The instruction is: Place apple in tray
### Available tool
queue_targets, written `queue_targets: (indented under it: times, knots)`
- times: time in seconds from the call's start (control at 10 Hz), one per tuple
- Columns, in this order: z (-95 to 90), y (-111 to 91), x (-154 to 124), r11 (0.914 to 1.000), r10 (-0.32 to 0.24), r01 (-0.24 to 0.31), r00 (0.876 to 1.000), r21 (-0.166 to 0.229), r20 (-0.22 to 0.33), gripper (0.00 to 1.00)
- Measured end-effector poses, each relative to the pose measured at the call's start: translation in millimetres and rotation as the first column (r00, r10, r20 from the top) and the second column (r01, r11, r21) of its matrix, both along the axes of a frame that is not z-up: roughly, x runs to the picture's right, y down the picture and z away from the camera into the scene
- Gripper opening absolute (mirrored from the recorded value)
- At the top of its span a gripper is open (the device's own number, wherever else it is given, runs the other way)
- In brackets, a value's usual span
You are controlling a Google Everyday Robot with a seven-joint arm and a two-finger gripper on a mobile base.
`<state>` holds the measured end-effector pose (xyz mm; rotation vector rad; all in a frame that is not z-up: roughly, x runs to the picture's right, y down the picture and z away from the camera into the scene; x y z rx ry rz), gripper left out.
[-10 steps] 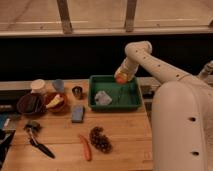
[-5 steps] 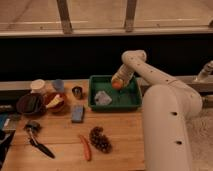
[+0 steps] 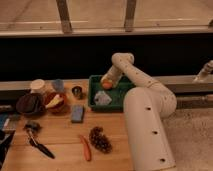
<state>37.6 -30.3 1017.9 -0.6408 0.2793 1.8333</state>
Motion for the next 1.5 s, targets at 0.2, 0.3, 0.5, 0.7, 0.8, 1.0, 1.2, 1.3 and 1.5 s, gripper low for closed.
queue_targets:
  times: [0.2, 0.3, 0.5, 0.7, 0.8, 1.0, 1.2, 1.3, 1.5]
  knots:
    - [-0.4, 2.1, 0.3, 1.0, -0.007, 0.007, 1.0, -0.005, -0.002, 0.62]
    - [-0.7, 2.6, 0.9, 0.9999, -0.01, 0.01, 1.0, -0.005, -0.003, 0.62]
    - [-11.4, -9.3, -4.3, 0.9996, -0.021, 0.02, 1.0, 0.021, 0.014, 0.62]
    - [-19.6, -18.8, -10.7, 0.9983, -0.034, 0.032, 0.999, 0.048, 0.029, 0.62]
    - [-24.8, -25.1, -14.6, 0.997, -0.045, 0.042, 0.998, 0.065, 0.038, 0.62]
    - [-28.3, -30.1, -19.8, 0.9951, -0.061, 0.057, 0.997, 0.08, 0.046, 0.62]
    - [-38.5, -40.9, -19.7, 0.9902, -0.066, 0.062, 0.997, 0.125, 0.03, 0.62]
    - [-48.3, -48.3, -13.8, 0.9866, -0.059, 0.056, 0.998, 0.153, 0.014, 0.62]
    - [-85.7, -75.4, 1.8, 0.9662, -0.035, 0.04, 0.999, 0.255, -0.022, 0.62]
